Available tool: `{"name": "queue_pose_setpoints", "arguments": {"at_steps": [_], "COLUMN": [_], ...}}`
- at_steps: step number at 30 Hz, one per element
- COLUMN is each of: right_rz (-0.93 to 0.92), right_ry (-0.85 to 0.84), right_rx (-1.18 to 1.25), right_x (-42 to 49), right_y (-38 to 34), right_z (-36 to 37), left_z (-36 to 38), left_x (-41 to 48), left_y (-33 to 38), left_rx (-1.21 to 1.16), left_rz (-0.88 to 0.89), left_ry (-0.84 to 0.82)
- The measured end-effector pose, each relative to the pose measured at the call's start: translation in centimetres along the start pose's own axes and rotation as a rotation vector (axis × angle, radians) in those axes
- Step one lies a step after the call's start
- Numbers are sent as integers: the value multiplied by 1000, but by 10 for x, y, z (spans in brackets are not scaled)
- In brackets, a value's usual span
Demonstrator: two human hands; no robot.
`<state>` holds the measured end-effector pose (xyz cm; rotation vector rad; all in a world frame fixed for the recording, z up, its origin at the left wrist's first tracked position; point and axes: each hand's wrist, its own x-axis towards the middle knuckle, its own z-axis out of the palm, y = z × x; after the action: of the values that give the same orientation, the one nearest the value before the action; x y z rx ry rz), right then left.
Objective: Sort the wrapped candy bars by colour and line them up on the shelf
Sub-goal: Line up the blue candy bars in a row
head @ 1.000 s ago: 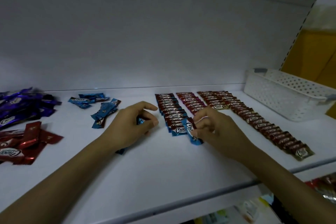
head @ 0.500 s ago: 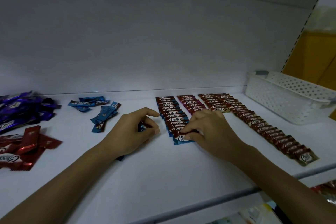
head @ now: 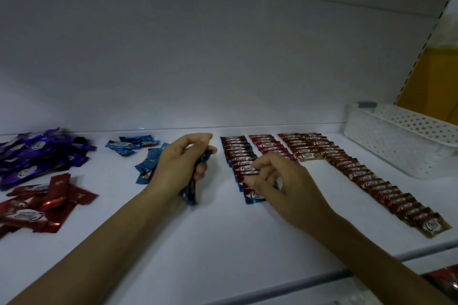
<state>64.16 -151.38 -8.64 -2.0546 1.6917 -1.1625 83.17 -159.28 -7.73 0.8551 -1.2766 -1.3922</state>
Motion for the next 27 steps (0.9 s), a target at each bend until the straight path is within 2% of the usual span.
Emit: {"name": "queue_pose_setpoints", "arguments": {"at_steps": [2, 4, 8, 10, 14, 18, 23, 27], "right_rz": [75, 134, 212, 196, 144, 193, 191, 182], "right_ry": [-112, -207, -153, -131, -89, -4, -114, -212], "right_rx": [201, 251, 448, 455, 401, 431, 398, 458], "right_x": [-4, -3, 22, 30, 44, 62, 64, 56], "right_y": [-25, -45, -67, -70, -65, -57, -46, -41], "right_z": [18, 41, 65, 68, 67, 43, 23, 8], "left_z": [2, 4, 5, 2, 0, 4, 0, -4], "left_x": [0, -2, -3, -2, -4, -4, -2, -1], "left_y": [6, 10, 16, 18, 13, 5, 2, 1], "left_rx": [-262, -383, -560, -591, -498, -317, -3, -4], "left_rz": [-119, -196, -193, -177, -182, -75, 107, 111], "left_ry": [41, 57, 195, 233, 126, -34, -14, 55]}}
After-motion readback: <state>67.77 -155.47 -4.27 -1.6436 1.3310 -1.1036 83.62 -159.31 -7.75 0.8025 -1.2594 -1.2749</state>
